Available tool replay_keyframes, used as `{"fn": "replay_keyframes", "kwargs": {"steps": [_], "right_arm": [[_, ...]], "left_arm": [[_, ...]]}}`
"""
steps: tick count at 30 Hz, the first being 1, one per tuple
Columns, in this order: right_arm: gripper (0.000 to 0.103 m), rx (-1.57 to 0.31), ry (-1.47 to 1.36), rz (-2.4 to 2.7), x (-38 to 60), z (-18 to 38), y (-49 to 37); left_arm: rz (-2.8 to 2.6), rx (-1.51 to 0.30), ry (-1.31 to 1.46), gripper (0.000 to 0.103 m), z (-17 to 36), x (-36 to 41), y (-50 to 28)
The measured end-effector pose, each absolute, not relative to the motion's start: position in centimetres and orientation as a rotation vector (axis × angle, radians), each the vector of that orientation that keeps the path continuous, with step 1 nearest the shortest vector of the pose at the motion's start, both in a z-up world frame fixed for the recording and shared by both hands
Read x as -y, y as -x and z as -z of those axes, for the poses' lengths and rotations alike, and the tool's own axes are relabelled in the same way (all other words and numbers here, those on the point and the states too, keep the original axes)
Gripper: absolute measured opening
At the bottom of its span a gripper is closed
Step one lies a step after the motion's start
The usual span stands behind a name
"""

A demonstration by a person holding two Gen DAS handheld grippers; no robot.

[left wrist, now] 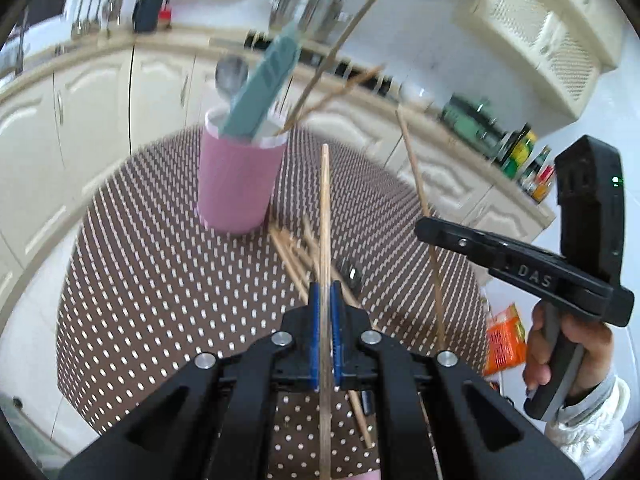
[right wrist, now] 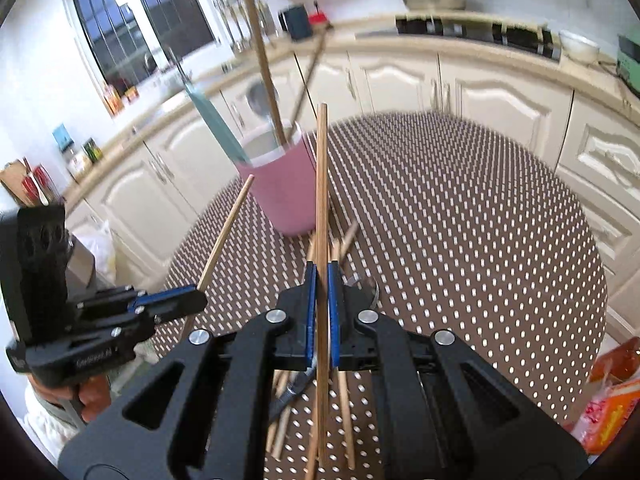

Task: Organize utensils
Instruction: 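Lift both chopsticks upright with the left and right tools, then lower the chopstick into the pink cup with the left tool while the right tool does too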

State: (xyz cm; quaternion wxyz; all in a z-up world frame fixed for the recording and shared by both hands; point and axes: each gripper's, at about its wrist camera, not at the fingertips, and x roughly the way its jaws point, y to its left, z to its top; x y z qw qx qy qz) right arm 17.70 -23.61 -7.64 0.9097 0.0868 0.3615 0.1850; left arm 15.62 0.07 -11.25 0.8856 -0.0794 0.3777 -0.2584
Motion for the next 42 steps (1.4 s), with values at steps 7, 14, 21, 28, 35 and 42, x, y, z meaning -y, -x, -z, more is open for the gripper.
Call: {"fn": "replay_keyframes", "kwargs": {"steps": [7,14,21,28,35,42], "right_arm": [[0.006,-0.542,-0.218,-0.380,23.5,3.9,-16.7],[0.006,-0.372,-0.216,-0.374,21.3,2.5,-16.8],[0.006,-0.255,-0.212,-0.375,18.4,1.0,-19.4],[0.006,-0.162,-0.212,-0.386,16.5,0.8,-22.7],[0.006,-0.085,-0.199,-0.372,15.7,1.5,-25.3],[0.006,-0.039,-0.174,-0.378,15.1,2.0,-26.4]], "left_arm": [[0.541,-0.490,0.224,0.005,8.6,-2.4,-13.2],[0.456,-0.247,0.281,0.005,5.8,-3.9,-14.0],[0.376,-0.090,0.308,0.005,2.4,-4.7,-17.4],[0.351,-0.017,0.331,0.005,1.2,-4.7,-21.9],[0.316,0.029,0.369,0.005,1.5,-5.1,-25.1],[0.287,0.060,0.400,0.005,2.1,-4.8,-27.7]]}}
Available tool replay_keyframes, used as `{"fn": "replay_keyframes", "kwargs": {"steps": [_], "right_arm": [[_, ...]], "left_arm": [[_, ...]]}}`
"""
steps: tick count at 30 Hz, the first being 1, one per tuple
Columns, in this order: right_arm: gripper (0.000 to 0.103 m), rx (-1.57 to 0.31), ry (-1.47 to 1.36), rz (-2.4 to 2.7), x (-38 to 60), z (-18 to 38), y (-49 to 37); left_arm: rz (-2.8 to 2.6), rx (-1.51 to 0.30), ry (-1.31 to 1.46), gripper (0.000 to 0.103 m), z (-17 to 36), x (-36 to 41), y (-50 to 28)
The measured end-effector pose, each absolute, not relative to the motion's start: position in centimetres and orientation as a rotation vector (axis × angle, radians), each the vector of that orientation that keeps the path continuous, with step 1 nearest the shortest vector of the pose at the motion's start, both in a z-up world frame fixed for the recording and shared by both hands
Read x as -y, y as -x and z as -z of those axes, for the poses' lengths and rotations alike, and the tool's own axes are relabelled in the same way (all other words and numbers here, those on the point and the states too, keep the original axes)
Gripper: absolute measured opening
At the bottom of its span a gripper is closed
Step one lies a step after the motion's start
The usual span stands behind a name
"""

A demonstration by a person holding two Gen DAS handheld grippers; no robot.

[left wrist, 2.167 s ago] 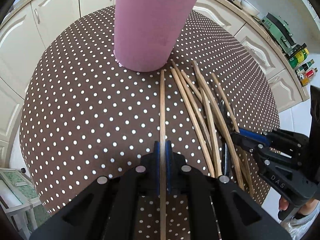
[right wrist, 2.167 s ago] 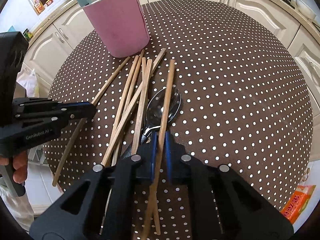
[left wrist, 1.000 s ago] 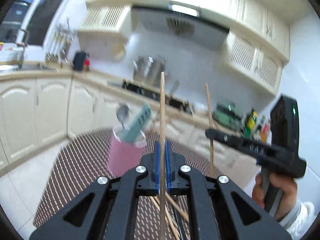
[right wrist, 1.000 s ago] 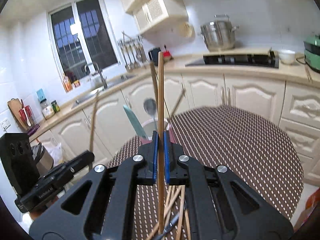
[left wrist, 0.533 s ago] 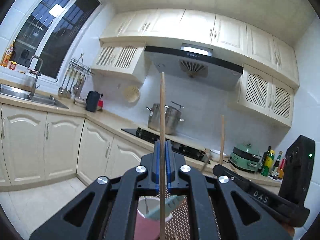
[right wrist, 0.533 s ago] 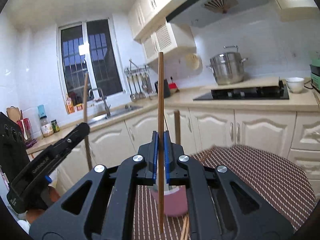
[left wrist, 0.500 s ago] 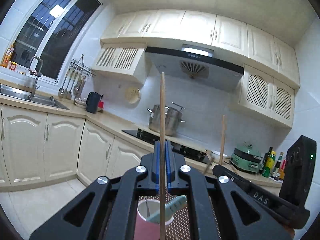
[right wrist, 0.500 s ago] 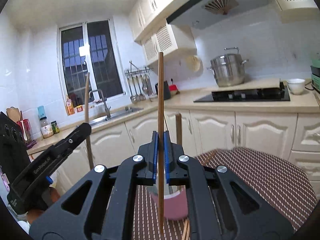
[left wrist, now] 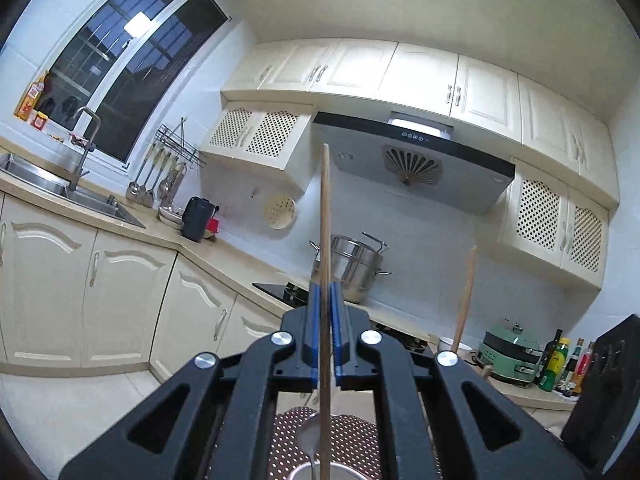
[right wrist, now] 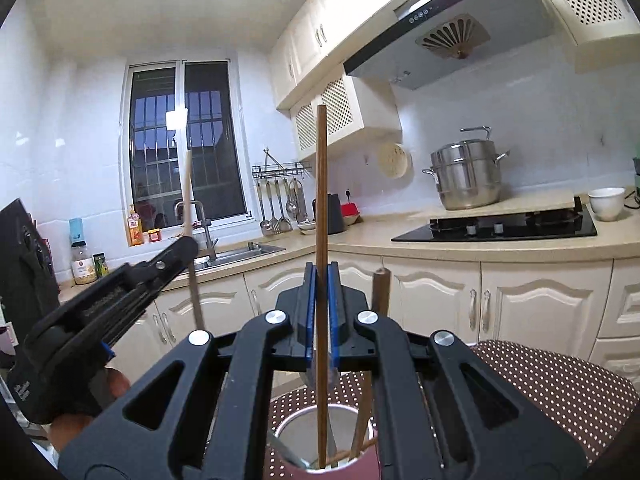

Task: Organize utensils
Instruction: 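Lower the chopstick into the pink cup with the left tool while the right tool does too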

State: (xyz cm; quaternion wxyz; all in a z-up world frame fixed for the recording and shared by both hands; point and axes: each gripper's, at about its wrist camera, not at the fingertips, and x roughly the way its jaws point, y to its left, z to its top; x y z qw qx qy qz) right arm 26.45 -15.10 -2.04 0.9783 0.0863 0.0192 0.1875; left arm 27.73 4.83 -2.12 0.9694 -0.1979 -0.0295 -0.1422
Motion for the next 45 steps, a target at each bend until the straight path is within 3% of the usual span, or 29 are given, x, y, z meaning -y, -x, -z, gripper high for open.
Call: {"fn": "replay_keyframes", "kwargs": {"steps": [12,28,30,32,45], "right_arm": [[0.006,-0.062,-0.167,-0.385,15.0,4.0,-27.7],[0.006,-0.145,-0.148,-0.374,15.2,5.1,-26.7],[0.006,-0.152,-0.139,-0.367,15.2,5.2,-26.4],[0.006,-0.165,-0.134,-0.364,15.4,5.3,-26.1],[0.007,-0.226,-0.098,-0.335,14.8,5.6,-24.4]], "left_arm": [[0.302,0.022,0.388,0.005,4.9,-3.8,-30.9],[0.366,-0.094,0.351,0.008,7.3,-3.5,-29.0],[0.372,-0.105,0.344,0.014,7.2,-3.5,-28.5],[0.369,-0.117,0.348,0.033,7.2,-3.6,-28.1],[0.278,-0.207,0.264,0.052,5.4,-3.5,-25.6]]}}
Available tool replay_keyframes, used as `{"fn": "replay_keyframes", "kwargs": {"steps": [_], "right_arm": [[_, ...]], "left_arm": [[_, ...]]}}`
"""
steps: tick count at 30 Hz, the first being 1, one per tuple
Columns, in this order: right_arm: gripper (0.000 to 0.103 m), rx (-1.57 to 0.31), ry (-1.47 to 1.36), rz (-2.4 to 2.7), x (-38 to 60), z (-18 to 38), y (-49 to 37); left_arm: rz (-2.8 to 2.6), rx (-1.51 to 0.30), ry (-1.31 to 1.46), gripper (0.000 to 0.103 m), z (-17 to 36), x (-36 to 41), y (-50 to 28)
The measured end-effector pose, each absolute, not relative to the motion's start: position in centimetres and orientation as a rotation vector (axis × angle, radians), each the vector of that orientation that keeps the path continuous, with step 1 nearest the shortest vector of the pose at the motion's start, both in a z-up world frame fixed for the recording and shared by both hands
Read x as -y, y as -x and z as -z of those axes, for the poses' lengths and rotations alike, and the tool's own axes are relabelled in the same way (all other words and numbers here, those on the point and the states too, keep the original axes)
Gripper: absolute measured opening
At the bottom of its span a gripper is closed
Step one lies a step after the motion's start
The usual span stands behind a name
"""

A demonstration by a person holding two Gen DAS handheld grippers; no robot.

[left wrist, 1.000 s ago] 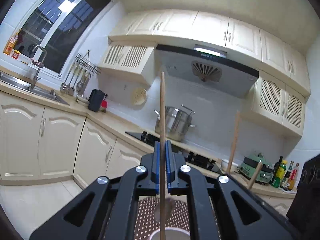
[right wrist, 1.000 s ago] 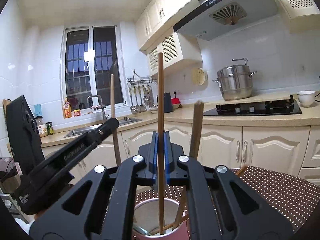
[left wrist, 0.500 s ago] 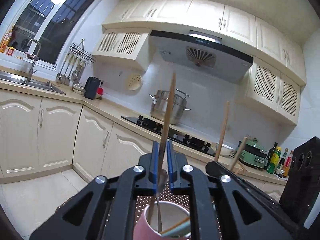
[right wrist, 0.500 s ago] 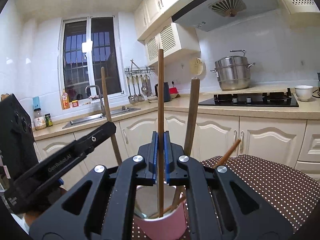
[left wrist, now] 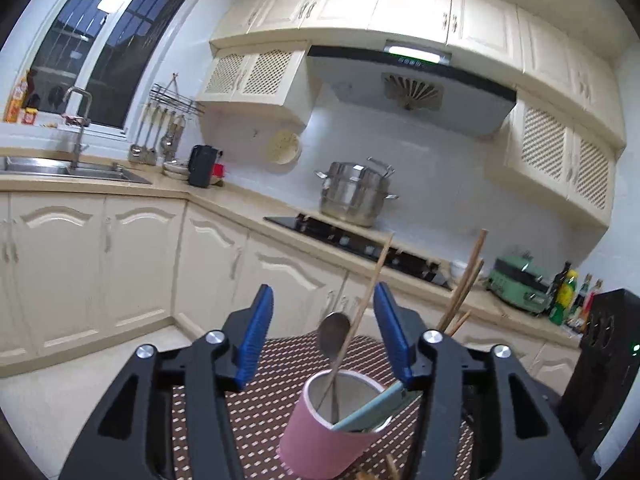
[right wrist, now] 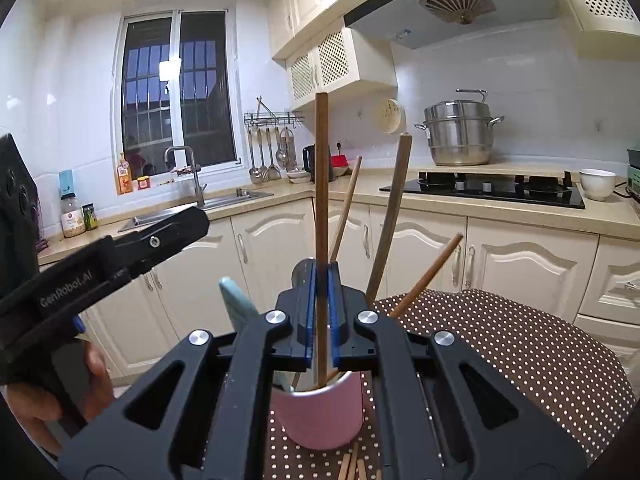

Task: Organize utensils
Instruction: 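Lower the chopstick into the pink cup with the left tool while the right tool does too, then move both tools back down to the chopstick pile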

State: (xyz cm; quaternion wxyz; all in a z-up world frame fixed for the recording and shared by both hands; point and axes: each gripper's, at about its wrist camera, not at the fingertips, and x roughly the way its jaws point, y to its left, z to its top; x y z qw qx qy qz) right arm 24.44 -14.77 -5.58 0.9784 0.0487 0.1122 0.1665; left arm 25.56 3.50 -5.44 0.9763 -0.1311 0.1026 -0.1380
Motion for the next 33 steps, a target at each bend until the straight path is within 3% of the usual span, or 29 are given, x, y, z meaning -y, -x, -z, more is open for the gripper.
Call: {"fn": "replay_keyframes", "kwargs": {"steps": [14,15,17,19,33], "right_arm": [[0.008,-0.245,-0.069,-0.284,14.6,4.1,-22.2],[0.010,-0.244,-0.067,-0.275,14.6,3.9,-21.9],[0.023,-0.242,-0.071,-0.268,14.7,3.6,-21.5],[0.047,-0.224,-0.078,-0.259,14.9,3.2,-20.7],[0.051,-0.210,-0.093,-0.224,17.2,1.6,-15.6]], "left_arm": [[0.238,-0.326,0.237,0.064,3.8,-4.3,-22.6],[0.237,-0.326,0.234,0.065,3.6,-4.3,-22.3],[0.235,-0.329,0.227,0.066,3.4,-4.3,-21.9],[0.237,-0.332,0.218,0.066,3.1,-4.2,-21.2],[0.270,-0.383,0.148,0.070,2.3,-1.3,-17.2]]}}
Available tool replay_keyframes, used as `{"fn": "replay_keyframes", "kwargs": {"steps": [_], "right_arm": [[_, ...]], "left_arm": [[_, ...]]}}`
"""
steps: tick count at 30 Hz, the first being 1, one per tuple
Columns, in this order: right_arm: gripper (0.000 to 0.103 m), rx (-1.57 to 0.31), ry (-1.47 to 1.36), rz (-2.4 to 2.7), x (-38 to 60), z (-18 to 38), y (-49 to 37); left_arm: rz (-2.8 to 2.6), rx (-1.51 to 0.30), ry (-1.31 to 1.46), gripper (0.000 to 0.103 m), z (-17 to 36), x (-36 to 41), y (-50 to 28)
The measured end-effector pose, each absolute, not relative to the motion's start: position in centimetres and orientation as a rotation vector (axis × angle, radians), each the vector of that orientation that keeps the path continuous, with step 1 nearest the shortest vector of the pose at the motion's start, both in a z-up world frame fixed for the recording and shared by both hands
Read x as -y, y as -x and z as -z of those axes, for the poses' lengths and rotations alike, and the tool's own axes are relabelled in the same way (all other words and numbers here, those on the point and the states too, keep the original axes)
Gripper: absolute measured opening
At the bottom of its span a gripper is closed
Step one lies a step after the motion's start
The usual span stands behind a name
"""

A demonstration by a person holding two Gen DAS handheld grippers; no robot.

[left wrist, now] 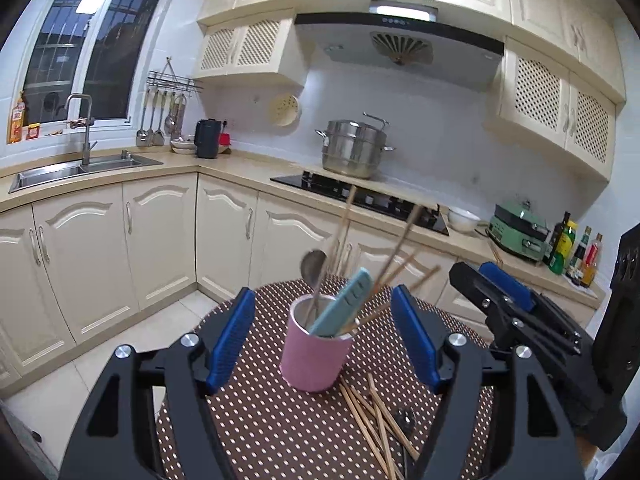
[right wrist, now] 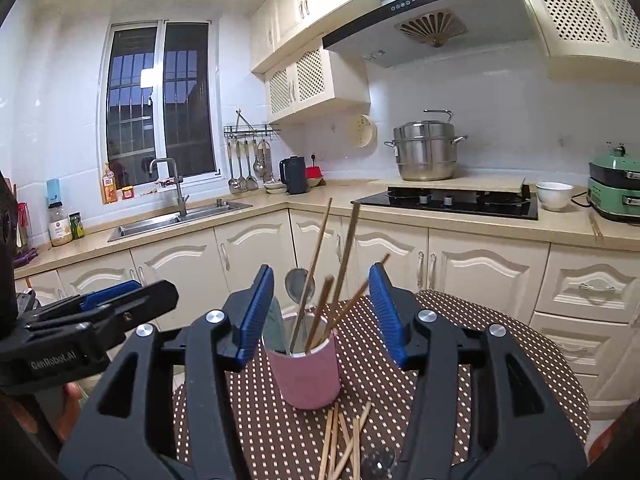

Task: Organize utensils
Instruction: 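Move both tools back down to the chopstick pile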

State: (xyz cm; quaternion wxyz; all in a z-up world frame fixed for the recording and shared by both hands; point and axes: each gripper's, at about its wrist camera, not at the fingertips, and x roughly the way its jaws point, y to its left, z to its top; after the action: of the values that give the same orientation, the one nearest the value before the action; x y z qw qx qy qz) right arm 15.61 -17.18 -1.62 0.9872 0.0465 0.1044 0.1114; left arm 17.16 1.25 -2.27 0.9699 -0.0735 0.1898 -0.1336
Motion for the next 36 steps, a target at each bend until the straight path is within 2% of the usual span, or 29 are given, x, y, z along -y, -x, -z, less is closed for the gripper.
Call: {"fn": "replay_keyframes", "kwargs": {"steps": [5,13,17,23,24,25,26,36], "right_arm": [[0.053,-0.253,-0.103,-0.206,18.7,2.5,-14.2],[0.060,-0.434,-0.123,-0.139,21.9,6.3,-13.7],[0.060,-0.538,-0.133,-0.108,23.3,8.8,-14.1],[0.063,-0.620,-0.165,-0.095,24.9,11.2,-14.3],[0.063,-0.629,-0.169,-0.094,25.2,11.5,-14.4],[0.063,-0.634,-0.172,-0.094,25.4,11.8,-14.4],[0.063,-0.637,-0.174,-0.094,25.6,12.0,-14.3],[0.063,-0.667,-0.199,-0.093,26.7,13.3,-14.5]], "left_arm": [[0.287,-0.480,0.096,0.074,3.8,1.0,-16.9],[0.368,-0.755,0.086,0.074,8.9,4.3,-18.6],[0.393,-0.905,0.111,0.074,12.0,5.7,-19.7],[0.382,-1.014,0.028,0.073,14.7,8.0,-21.2],[0.380,-1.028,0.014,0.070,15.1,8.3,-21.4],[0.384,-1.043,0.009,0.061,15.5,8.5,-21.6],[0.386,-1.056,0.007,0.057,15.8,8.7,-21.9],[0.373,-1.119,-0.019,0.038,18.1,10.7,-23.9]]}}
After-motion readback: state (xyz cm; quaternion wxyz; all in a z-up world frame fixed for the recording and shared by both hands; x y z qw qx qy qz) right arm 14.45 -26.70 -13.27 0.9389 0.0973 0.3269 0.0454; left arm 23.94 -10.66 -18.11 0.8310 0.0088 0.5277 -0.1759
